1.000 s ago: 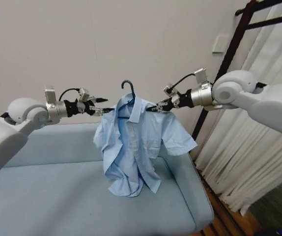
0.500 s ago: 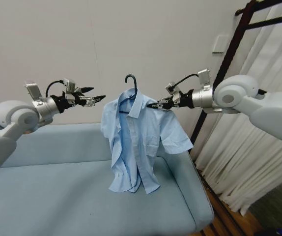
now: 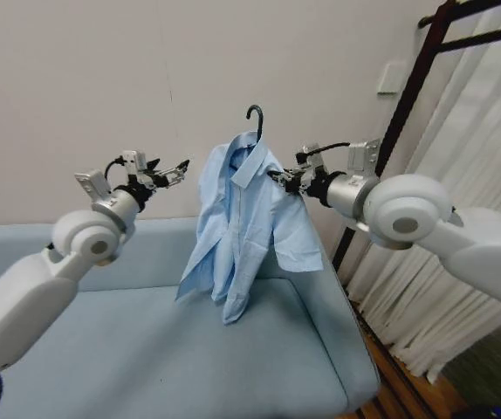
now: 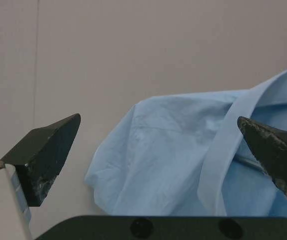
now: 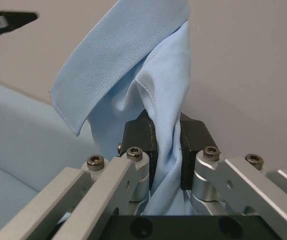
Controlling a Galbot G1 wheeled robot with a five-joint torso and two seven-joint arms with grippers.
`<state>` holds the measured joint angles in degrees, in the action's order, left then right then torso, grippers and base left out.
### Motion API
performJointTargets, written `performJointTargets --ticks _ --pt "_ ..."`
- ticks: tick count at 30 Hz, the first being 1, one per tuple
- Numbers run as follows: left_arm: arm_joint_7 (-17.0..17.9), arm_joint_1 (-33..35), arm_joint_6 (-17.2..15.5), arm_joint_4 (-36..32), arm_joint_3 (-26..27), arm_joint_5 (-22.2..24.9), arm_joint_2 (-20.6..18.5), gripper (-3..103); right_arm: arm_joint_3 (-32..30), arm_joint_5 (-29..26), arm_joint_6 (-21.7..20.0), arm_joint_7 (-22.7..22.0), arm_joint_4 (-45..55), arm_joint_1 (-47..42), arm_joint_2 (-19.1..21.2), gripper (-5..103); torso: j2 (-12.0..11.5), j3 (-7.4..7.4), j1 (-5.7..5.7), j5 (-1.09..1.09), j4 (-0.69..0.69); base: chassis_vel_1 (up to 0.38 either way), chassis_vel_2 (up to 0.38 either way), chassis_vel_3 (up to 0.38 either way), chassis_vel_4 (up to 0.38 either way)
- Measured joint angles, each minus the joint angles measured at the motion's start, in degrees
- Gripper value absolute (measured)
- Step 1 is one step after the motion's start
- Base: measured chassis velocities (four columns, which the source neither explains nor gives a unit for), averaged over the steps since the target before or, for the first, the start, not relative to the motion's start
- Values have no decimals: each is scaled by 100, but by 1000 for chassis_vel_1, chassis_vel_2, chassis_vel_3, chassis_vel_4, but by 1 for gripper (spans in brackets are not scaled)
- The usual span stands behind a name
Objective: Pick up the clothes from the sofa and hang them on the clothes hanger.
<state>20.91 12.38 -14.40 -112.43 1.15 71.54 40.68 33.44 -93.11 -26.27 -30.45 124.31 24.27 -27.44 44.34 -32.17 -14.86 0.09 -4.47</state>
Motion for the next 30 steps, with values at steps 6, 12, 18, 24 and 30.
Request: performJointTargets --ticks 6,12,18,24,30 --pt "-31 -600 -114 429 -471 -105 533 100 -313 156 -155 76 154 -312 29 9 0 0 0 2 0 0 0 0 0" --pt "47 -784 -366 440 -758 -98 847 100 -320 263 -169 128 -69 -289 -137 9 0 0 0 0 1 0 0 0 0" --pt "21 -796 -456 578 -789 -137 874 101 -326 290 -157 186 -142 -259 -160 9 -1 0 0 0 2 0 0 0 0" --pt "-101 -907 -486 861 -943 -152 939 90 -372 161 -125 216 -95 -199 -170 9 0 0 0 -1 2 0 0 0 0" --pt "-228 -1020 -461 1110 -1178 -153 1089 64 -355 103 -95 265 -37 -134 -119 9 0 0 0 -1 0 0 0 0 0"
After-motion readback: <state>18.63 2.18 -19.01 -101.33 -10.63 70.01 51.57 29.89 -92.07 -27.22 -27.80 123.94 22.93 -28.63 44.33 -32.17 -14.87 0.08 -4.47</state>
